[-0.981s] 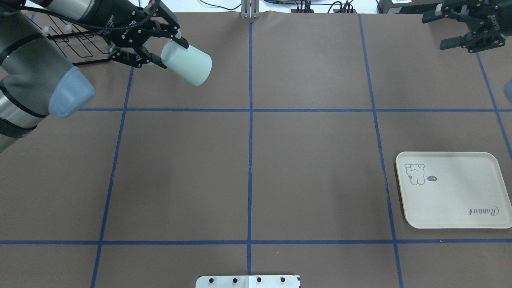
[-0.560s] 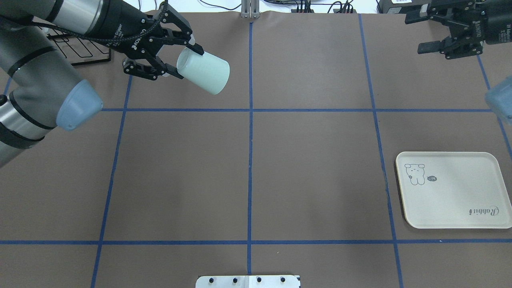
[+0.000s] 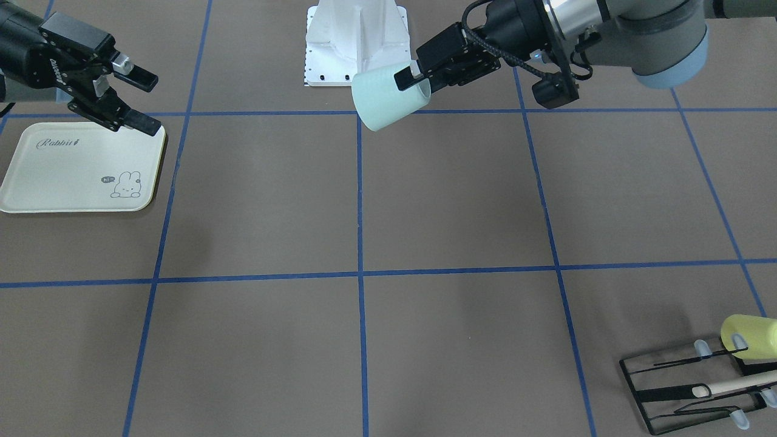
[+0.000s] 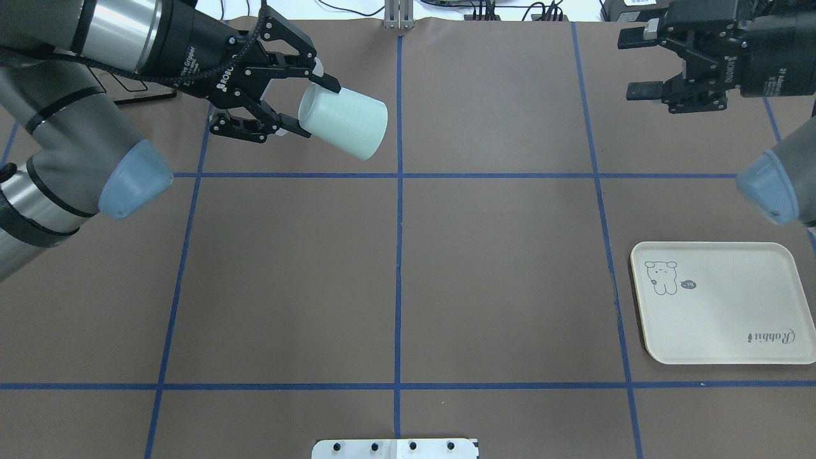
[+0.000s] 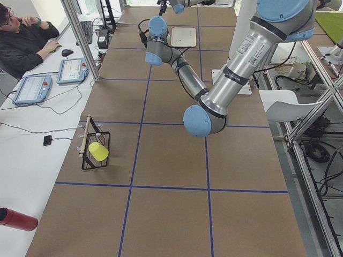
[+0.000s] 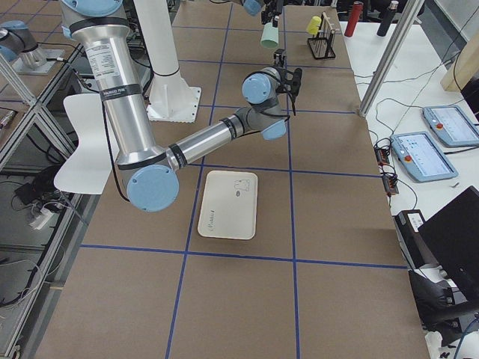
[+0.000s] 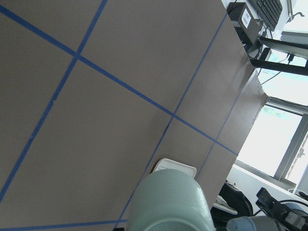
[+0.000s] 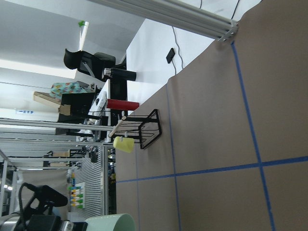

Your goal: Left arm grabs green cup and hands to right arm on tray

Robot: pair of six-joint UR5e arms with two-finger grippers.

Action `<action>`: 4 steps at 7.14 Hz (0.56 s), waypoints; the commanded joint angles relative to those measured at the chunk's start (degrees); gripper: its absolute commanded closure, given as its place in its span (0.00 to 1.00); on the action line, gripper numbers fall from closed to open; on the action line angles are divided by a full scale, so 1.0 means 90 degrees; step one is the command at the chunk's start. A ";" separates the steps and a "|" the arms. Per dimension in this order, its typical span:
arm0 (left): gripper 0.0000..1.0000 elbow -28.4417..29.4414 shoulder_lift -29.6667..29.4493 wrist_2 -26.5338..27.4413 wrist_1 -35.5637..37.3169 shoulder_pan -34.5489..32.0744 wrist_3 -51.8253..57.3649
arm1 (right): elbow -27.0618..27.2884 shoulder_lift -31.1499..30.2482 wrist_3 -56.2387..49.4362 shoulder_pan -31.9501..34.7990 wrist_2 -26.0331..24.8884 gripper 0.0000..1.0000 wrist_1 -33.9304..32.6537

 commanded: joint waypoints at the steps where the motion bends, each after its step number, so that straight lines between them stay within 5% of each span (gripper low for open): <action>1: 1.00 -0.0247 -0.0028 0.0000 -0.0088 0.0142 -0.0243 | -0.0103 -0.0074 0.0375 -0.0848 -0.1205 0.00 0.1136; 4: 1.00 -0.0374 -0.0086 0.0000 -0.0117 0.0289 -0.0808 | -0.0864 -0.0055 0.0397 -0.2292 -0.3003 0.00 0.3343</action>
